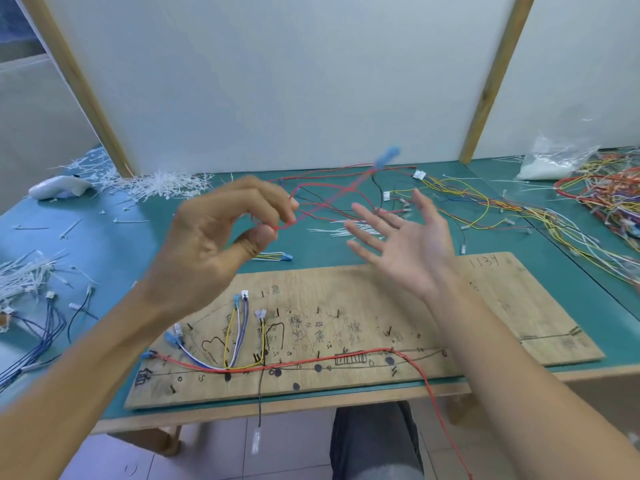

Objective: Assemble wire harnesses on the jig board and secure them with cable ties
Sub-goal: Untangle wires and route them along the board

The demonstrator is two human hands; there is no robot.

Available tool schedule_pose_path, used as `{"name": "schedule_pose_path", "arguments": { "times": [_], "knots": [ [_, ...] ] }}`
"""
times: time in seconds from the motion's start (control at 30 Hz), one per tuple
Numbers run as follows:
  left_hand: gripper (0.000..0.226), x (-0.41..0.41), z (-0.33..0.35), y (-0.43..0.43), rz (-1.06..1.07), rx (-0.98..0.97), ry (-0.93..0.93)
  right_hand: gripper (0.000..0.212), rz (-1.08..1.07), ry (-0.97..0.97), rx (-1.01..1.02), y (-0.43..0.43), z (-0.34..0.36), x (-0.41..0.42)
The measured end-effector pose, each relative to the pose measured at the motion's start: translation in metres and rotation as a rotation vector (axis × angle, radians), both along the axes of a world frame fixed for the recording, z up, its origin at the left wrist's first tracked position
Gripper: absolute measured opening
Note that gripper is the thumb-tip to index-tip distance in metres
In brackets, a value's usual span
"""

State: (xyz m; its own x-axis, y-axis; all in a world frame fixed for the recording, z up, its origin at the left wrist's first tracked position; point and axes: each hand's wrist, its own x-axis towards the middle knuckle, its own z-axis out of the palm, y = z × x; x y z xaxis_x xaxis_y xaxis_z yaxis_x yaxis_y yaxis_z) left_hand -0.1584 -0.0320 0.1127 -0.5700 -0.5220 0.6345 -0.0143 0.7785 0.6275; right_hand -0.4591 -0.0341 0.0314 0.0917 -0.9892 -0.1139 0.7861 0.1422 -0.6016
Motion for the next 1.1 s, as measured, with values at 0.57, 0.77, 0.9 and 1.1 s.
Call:
{"name": "schedule_pose_path", "arguments": {
  "times": [0.57, 0.77, 0.9, 1.1],
  "knots": [
    [0.011, 0.09, -0.034, 0.034, 0.327, -0.159, -0.169, 0.026, -0.311, 0.114, -0.007, -0.038, 0.046, -0.049],
    [0.016, 0.106, -0.023, 0.045, 0.443, -0.182, -0.21, 0.022, -0.262, 0.116, -0.272, 0.005, 0.054, -0.037],
    [0.024, 0.107, -0.026, 0.065, 0.5, -0.187, -0.213, 0.025, -0.225, 0.14, -0.323, 0.048, 0.042, -0.023],
    [0.041, 0.086, -0.04, 0.09, 0.644, -0.048, -0.006, 0.021, -0.334, 0.438, -0.158, 0.09, 0.013, -0.004]
  ]
}}
